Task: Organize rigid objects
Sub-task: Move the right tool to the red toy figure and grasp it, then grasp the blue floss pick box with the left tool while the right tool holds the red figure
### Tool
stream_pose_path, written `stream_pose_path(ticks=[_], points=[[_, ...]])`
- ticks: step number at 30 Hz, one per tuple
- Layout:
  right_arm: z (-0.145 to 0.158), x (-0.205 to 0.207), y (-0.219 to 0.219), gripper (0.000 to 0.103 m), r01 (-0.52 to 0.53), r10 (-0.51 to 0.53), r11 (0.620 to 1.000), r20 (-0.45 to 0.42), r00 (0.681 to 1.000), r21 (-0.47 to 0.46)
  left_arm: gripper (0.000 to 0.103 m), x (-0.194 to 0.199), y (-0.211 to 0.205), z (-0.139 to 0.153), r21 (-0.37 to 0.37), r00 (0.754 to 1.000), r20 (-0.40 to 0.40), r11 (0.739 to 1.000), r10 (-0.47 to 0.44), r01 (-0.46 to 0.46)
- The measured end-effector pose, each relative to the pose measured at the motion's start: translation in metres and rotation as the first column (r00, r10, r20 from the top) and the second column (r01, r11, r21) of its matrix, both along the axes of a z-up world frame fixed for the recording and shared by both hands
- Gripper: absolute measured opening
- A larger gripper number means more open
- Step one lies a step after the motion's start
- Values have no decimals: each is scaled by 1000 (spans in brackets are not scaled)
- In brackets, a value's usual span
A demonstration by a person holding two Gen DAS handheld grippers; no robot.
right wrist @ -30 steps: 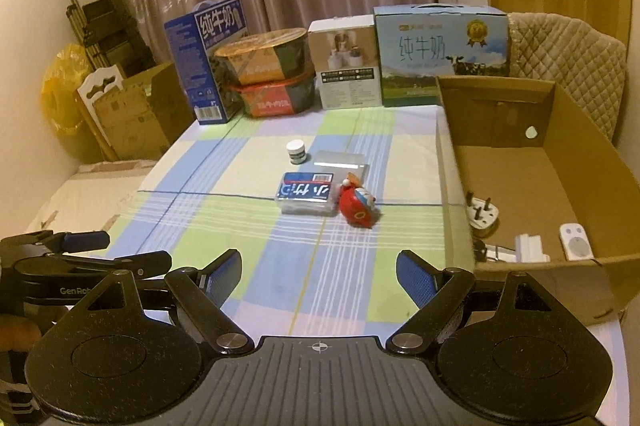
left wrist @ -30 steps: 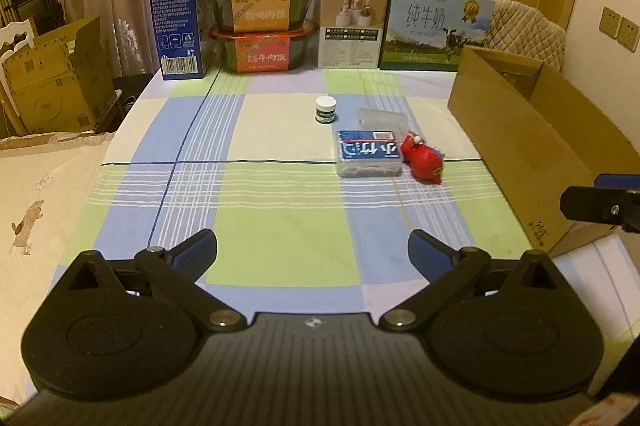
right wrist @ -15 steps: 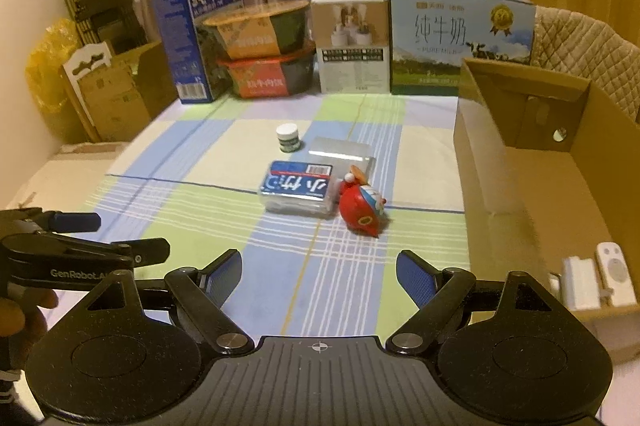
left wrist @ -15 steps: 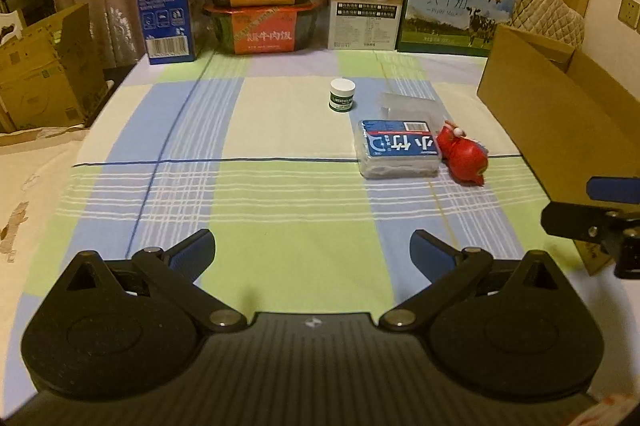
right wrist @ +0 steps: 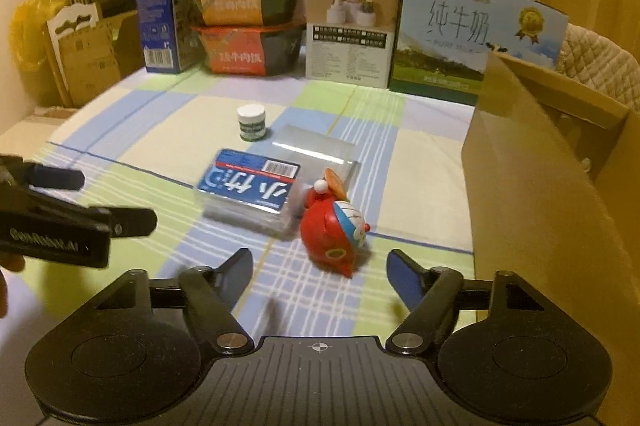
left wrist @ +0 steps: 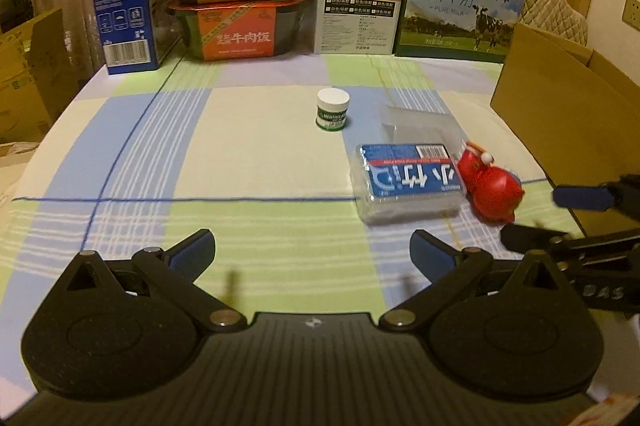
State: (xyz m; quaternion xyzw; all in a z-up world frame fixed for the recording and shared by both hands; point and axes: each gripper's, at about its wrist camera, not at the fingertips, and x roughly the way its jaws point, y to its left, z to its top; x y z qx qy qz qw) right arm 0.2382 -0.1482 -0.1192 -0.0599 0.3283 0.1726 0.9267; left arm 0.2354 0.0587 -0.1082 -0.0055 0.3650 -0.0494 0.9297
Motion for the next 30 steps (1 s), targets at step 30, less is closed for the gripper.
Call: stream_pose_path(ticks=[30], points=[[-5, 36, -22, 45, 154, -152, 987, -46, 987, 54, 102, 44, -37, -14, -94, 995, 21, 991, -95, 96]])
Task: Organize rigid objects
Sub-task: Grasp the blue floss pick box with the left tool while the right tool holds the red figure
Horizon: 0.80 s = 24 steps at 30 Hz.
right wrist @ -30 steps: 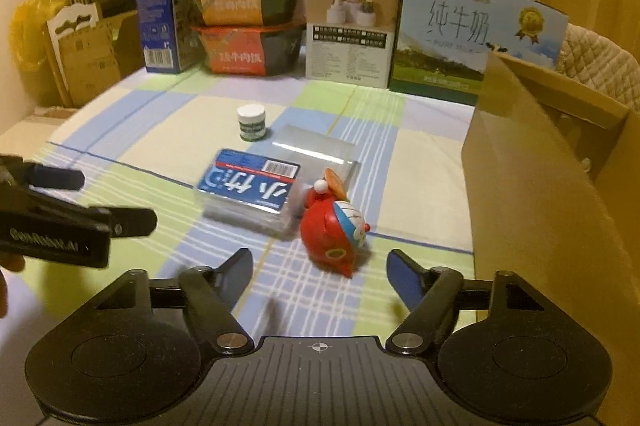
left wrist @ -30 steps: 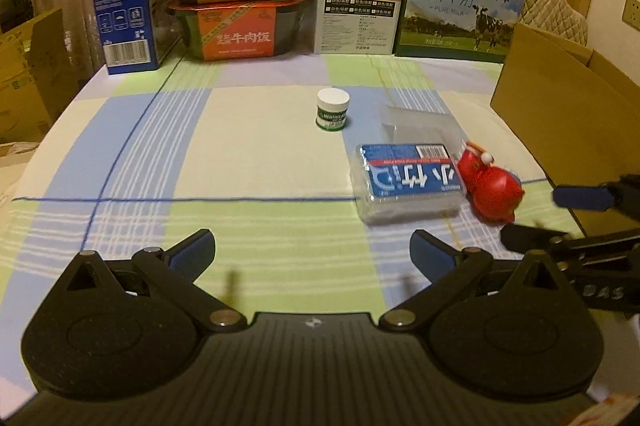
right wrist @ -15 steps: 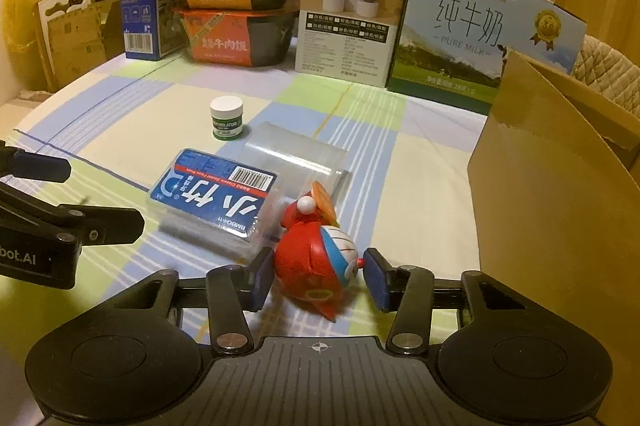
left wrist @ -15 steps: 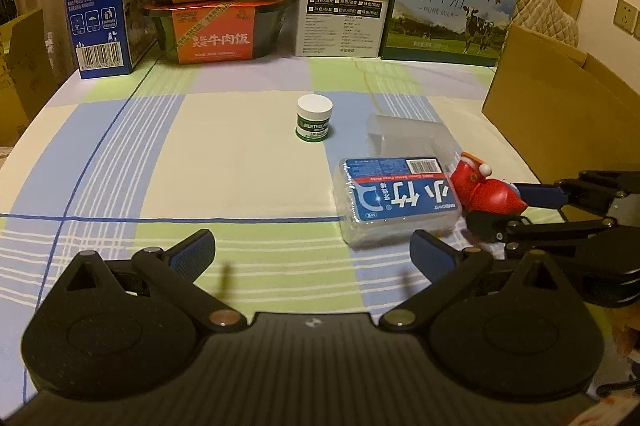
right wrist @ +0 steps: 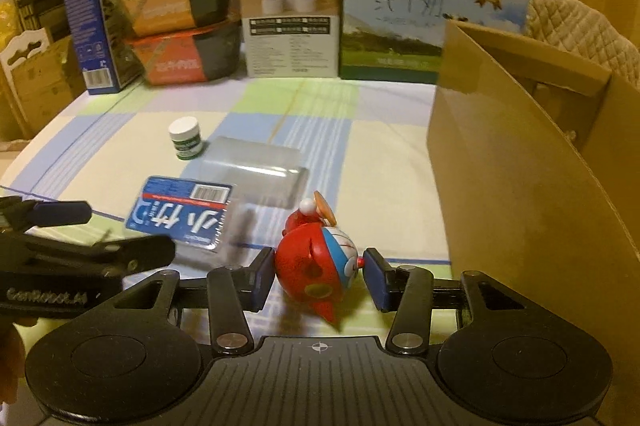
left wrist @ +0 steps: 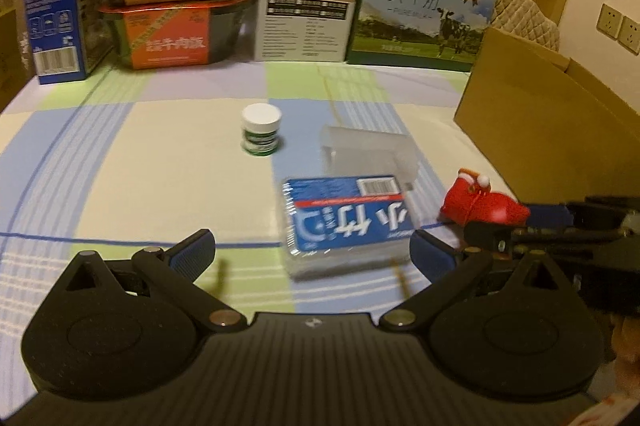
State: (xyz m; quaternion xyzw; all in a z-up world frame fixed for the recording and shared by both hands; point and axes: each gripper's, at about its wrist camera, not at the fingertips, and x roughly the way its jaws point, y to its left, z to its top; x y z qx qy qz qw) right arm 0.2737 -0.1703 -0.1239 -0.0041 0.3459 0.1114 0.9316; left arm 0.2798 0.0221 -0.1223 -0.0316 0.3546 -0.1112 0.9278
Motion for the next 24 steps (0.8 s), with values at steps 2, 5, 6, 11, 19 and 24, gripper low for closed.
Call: stream_pose_path(ticks=[2, 5, 6, 11, 19, 24], points=[[-2, 1, -3, 45, 12, -12, 1000, -12, 1000, 0, 102, 5, -5, 0, -9, 1000, 3, 1000, -1, 1], [-4, 2, -8, 45, 29, -28, 1000, -25, 999, 5, 102, 11, -10, -1, -13, 1000, 4, 1000, -5, 5], [-4, 2, -9, 45, 31, -30, 999, -27, 999, 12, 102, 14, -10, -2, -23, 1000, -1, 1000, -5, 5], [-5, -3, -7, 45, 25, -25, 1000, -21, 999, 1, 102, 25, -16, -6, -10, 999, -18, 999, -31, 31], [-7, -6, -5, 45, 17, -17, 999, -8, 1000, -30, 95, 32, -29, -11, 75, 998, -20, 996, -52, 53], [-6, -10, -4, 45, 8, -9, 999, -10, 1000, -35, 87, 18, -19, -6, 101, 999, -35, 994, -33, 37]])
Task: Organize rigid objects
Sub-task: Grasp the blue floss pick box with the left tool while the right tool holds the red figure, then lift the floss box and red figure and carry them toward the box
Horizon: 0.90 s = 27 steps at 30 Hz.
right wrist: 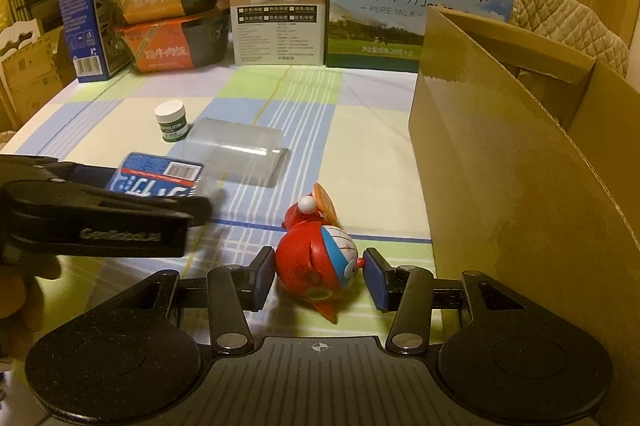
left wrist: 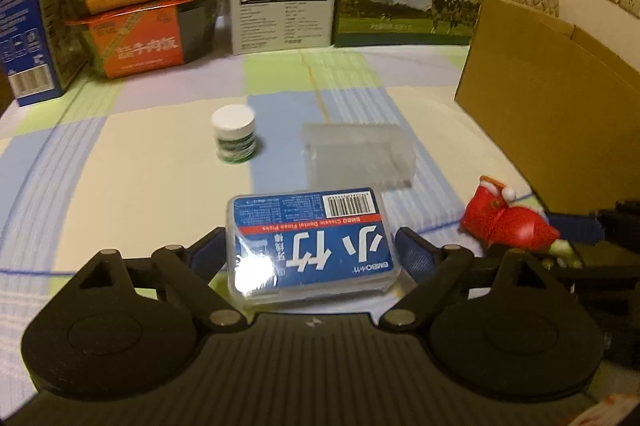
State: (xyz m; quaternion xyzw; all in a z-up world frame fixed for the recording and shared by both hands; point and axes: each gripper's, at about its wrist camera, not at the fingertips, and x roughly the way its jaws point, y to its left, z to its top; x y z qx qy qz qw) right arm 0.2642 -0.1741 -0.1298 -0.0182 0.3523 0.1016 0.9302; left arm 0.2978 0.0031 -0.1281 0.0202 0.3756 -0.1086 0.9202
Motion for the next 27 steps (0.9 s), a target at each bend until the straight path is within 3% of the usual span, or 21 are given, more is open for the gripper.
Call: stream_pose_path(ticks=[9, 19, 27], points=[[-3, -3, 8, 45, -58, 59, 997, 23, 998, -56, 90, -9, 8, 1, 60, 999, 45, 998, 2, -4], [-9, -5, 24, 45, -125, 136, 975, 54, 989, -182, 86, -10, 10, 1, 49, 999, 32, 999, 18, -19], [-11, -3, 20, 44, -100, 108, 985, 47, 993, -143, 85, -12, 14, 3, 40, 999, 26, 999, 34, -35]])
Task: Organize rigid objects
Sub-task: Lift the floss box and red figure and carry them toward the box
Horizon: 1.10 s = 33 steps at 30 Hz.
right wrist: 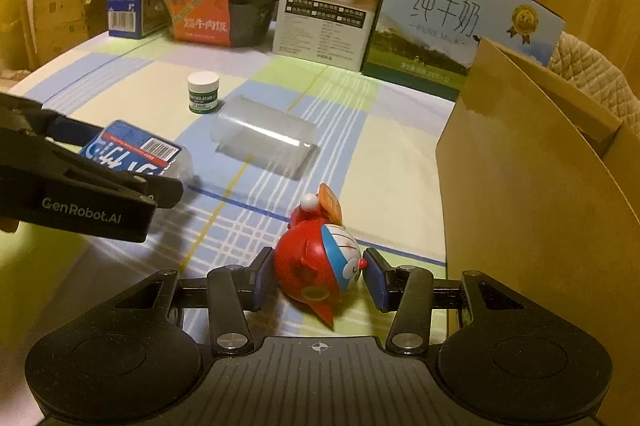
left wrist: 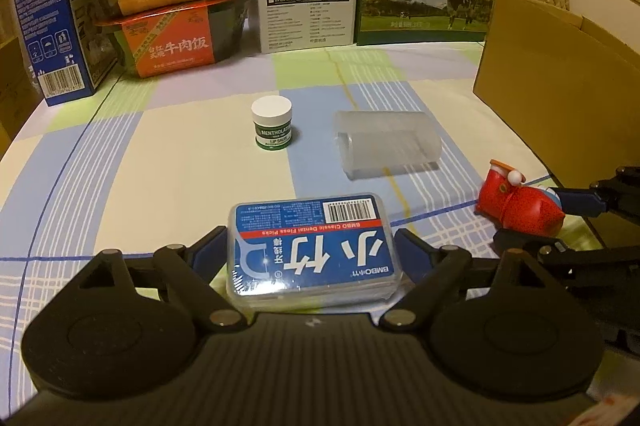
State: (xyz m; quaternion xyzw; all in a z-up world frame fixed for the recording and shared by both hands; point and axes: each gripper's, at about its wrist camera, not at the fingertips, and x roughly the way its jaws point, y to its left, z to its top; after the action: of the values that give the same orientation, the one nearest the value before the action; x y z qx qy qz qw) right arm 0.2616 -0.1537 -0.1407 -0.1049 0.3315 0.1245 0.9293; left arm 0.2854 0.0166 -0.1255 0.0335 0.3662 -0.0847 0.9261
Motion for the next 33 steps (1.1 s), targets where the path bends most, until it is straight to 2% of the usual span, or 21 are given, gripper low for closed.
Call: stream_pose_path(ticks=[14, 33], points=[[19, -20, 1, 44, 6, -4, 997, -25, 1000, 78, 85, -23, 11, 13, -46, 999, -23, 998, 30, -31], [28, -35, -5, 44, 19, -11, 990, -55, 998, 139, 85, -49, 12, 27, -47, 999, -17, 998, 38, -39]])
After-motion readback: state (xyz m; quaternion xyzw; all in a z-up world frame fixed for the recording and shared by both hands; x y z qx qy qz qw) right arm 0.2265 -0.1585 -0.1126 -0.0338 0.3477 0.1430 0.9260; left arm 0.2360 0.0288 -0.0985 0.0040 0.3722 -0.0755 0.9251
